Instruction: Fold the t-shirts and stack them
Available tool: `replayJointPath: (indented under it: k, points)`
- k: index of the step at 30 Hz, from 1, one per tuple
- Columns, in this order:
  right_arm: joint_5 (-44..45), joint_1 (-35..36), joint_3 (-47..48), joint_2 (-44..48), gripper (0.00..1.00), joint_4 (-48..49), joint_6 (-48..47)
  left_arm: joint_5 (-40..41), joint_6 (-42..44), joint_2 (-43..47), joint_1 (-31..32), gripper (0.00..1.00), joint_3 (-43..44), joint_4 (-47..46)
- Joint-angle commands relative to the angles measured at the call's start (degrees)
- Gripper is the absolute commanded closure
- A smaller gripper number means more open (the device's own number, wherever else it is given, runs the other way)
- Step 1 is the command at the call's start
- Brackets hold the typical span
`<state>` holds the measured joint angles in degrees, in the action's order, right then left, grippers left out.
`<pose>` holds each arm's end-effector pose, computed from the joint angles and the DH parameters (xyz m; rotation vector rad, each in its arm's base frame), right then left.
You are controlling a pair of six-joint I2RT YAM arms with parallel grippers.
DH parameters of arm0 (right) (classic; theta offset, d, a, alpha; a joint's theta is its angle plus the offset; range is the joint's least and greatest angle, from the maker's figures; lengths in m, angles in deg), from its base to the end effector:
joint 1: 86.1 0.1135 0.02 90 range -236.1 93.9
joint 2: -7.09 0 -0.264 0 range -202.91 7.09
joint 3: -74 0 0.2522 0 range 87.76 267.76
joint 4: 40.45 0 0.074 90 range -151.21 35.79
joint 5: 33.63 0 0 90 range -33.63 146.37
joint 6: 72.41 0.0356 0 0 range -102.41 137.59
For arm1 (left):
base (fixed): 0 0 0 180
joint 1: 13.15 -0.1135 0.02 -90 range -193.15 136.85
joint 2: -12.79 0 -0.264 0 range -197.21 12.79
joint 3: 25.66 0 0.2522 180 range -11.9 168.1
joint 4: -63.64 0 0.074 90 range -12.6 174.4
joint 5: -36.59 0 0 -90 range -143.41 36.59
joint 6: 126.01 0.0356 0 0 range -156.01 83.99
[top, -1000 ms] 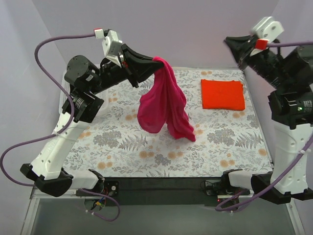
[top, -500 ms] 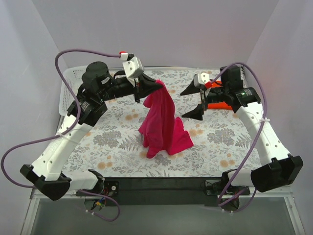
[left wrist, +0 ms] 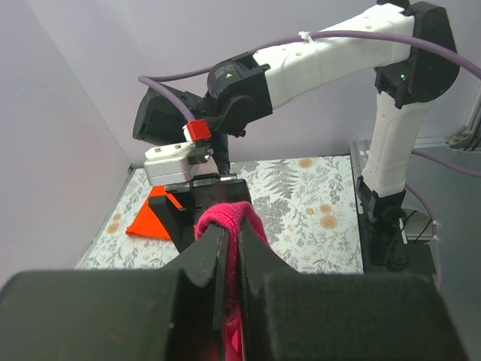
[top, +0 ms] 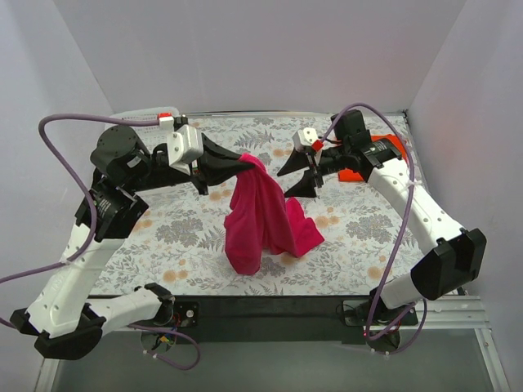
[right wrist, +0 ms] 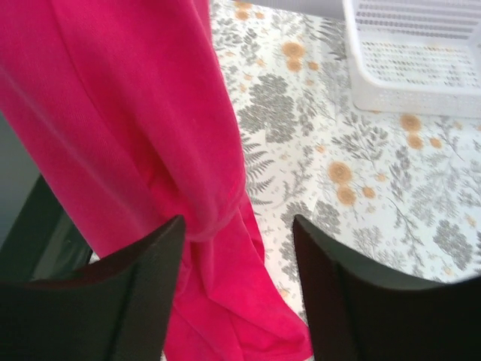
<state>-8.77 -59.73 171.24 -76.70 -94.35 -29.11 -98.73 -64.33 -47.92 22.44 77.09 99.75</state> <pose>0.2584 0.1642 0.3769 -1.5860 1.1968 1.0430 0.1289 -0.1234 0.5229 0.8048 1.4832 -1.4413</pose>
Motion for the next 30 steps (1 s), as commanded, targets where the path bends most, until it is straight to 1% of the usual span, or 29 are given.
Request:
replayJointPath:
  k: [1,5,6,7,9,10,11,13,14,15,16,17,18,19,20,21,23,24,25,26,27,28,30]
  points:
    - [-4.5,3.8,1.6,-0.1,0.48,0.5,1.0,3.0,1.4,-1.5,-0.2,1.00,-1.2,0.2]
    - [-8.1,8.3,1.2,-1.4,0.50,0.5,2.3,4.3,1.9,-3.4,-0.2,1.00,-1.8,-0.8]
    - [-8.2,9.1,1.2,-1.5,0.52,0.5,2.4,4.4,2.0,-3.5,-0.1,1.00,-1.7,-1.0]
    - [-8.1,9.7,1.2,-1.6,0.61,0.4,2.3,5.3,2.1,-3.9,-0.1,1.00,-1.8,-1.2]
    - [-6.4,10.6,1.7,-1.9,0.73,0.4,2.2,6.4,2.4,-4.0,-0.2,1.00,-2.6,-1.5]
    - [-5.9,10.5,2.9,-2.1,0.88,0.5,2.7,7.3,2.6,-3.5,-0.2,1.00,-3.0,-1.7]
    - [-3.3,10.4,3.6,-2.3,0.93,0.5,3.0,7.8,2.5,-3.4,-0.1,1.00,-3.6,-2.0]
    - [0.4,10.0,6.1,-2.7,0.99,1.0,3.6,8.7,2.5,-2.8,-0.1,1.00,-5.5,-3.1]
    - [7.8,9.8,7.4,-3.3,0.99,1.3,5.5,10.0,2.6,-2.2,-0.2,1.00,-6.1,-3.5]
    - [12.5,9.4,9.0,-3.9,0.99,1.8,6.9,10.9,2.5,-2.1,-0.2,1.00,-6.9,-4.2]
    - [17.9,8.8,11.5,-4.5,0.99,5.8,10.1,12.6,2.5,-2.0,-0.2,1.00,-8.0,-4.7]
    - [24.0,7.7,12.8,-5.8,0.99,7.9,13.4,14.4,2.6,-2.0,-0.2,1.00,-8.7,-5.1]
    - [34.5,4.6,14.2,-6.6,0.99,10.1,18.6,18.8,2.7,-2.1,-0.3,1.00,-9.4,-6.4]
    - [38.9,2.6,15.6,-7.4,0.99,11.8,21.1,21.9,2.9,-2.2,-0.3,1.00,-11.1,-7.6]
    - [45.9,-2.0,19.1,-8.9,0.99,15.4,23.6,25.3,2.8,-2.5,-0.3,1.00,-11.8,-9.0]
    - [48.3,-4.2,21.1,-9.9,0.99,16.7,27.8,32.0,2.9,-3.4,-0.6,1.00,-12.5,-12.4]
    - [53.0,-7.4,26.6,-12.9,0.99,18.8,29.6,35.6,2.7,-4.9,-3.2,1.00,-12.7,-16.5]
    - [57.0,-8.9,33.1,-13.9,0.99,20.1,30.0,36.1,2.0,-8.2,-4.5,1.00,-11.2,-19.6]
    - [58.1,-9.2,36.0,-14.7,0.99,20.9,29.8,35.5,1.3,-10.1,-6.8,1.00,-8.9,-20.3]
    - [58.8,-9.3,38.6,-15.6,0.99,21.8,29.6,34.5,0.5,-12.6,-7.6,1.00,-2.0,-20.3]
    - [58.6,-9.2,40.6,-15.4,0.99,23.3,29.5,33.9,0.5,-14.6,-8.0,1.00,1.8,-20.3]
    - [57.8,-9.2,42.9,-14.8,0.99,27.0,29.2,30.5,0.5,-18.4,-8.0,1.00,5.2,-20.4]
    - [54.9,-9.3,46.9,-13.8,0.99,28.6,29.6,24.8,0.6,-20.8,-8.0,1.00,13.9,-22.0]
